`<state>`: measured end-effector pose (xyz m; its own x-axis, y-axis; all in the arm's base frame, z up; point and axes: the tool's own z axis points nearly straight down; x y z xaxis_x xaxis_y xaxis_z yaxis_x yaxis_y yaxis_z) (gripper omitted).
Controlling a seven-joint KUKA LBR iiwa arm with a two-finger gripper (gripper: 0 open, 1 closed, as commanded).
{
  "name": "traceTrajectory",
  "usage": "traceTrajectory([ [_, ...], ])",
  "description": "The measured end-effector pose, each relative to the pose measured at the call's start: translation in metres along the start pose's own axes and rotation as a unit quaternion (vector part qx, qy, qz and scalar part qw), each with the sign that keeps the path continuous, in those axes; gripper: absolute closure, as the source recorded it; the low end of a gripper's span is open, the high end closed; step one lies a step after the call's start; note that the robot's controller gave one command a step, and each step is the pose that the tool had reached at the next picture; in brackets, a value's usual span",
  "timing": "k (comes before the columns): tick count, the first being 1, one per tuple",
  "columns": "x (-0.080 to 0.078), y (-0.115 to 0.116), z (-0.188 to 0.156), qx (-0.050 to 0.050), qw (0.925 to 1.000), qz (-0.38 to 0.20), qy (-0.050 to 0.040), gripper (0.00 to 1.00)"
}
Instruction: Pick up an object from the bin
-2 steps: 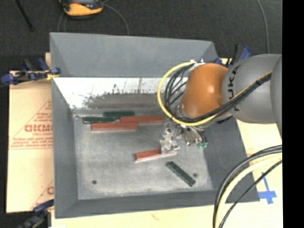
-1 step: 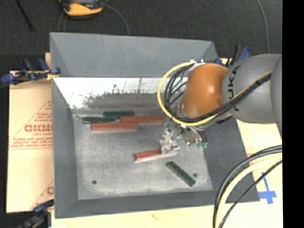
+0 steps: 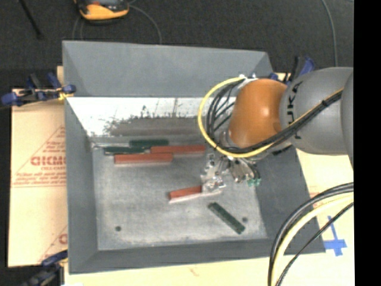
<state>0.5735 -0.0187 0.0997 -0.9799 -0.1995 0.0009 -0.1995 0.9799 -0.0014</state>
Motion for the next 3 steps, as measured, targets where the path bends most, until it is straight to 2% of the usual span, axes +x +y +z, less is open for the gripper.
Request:
traceTrajectory([
  [2,0.0,0.0,-0.023,0.0,1.0,0.001,-0.0031,1.0],
  [3,0.001,0.0,-0.034,-0.001,1.0,0.001,-0.0001,1.0],
])
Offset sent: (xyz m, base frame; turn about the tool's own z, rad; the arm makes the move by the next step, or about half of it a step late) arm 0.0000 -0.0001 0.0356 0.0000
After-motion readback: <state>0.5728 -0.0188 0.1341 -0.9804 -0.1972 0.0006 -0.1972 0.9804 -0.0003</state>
